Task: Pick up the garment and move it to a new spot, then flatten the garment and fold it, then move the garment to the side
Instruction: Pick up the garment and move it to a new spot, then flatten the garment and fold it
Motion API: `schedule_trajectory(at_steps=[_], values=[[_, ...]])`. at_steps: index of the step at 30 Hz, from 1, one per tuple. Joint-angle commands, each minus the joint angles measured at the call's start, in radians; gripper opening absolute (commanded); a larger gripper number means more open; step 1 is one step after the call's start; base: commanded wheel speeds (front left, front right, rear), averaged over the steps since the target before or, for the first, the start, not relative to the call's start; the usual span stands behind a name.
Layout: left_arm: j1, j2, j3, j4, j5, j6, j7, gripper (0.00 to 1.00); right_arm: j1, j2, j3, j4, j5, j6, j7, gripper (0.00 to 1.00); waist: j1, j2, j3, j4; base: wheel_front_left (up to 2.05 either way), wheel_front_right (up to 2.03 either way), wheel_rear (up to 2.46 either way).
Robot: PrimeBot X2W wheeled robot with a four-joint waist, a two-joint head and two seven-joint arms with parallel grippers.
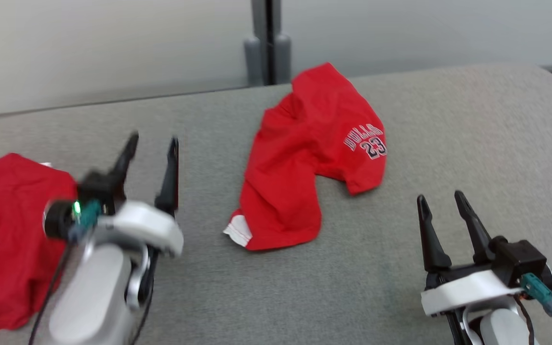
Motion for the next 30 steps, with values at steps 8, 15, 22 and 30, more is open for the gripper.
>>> schedule_trajectory(at_steps=[8, 15, 22, 30], values=[[0.351, -0.030, 0.063, -0.216, 0.000, 0.025, -0.002, 1.00, 0.084, -0.003, 0.003, 0.023, 0.008, 0.000, -0.006, 1.00, 0.0000, 0.0000, -0.138, 0.131, 0.00, 0.00, 0.00], [0.443, -0.093, 0.113, -0.279, 0.036, 0.018, -0.002, 1.00, 0.105, -0.003, 0.017, 0.043, 0.014, 0.000, -0.006, 1.00, 0.0000, 0.0000, -0.148, 0.168, 0.00, 0.00, 0.00], [0.409, -0.114, 0.109, -0.268, 0.085, -0.015, -0.002, 1.00, 0.038, -0.003, 0.056, 0.107, 0.049, 0.000, 0.030, 1.00, 0.0000, 0.0000, -0.101, 0.211, 0.00, 0.00, 0.00], [0.372, -0.131, 0.093, -0.254, 0.097, -0.035, -0.002, 1.00, -0.064, -0.003, 0.067, 0.243, 0.070, 0.000, 0.063, 1.00, 0.0000, 0.0000, -0.019, 0.270, 0.00, 0.00, 0.00]])
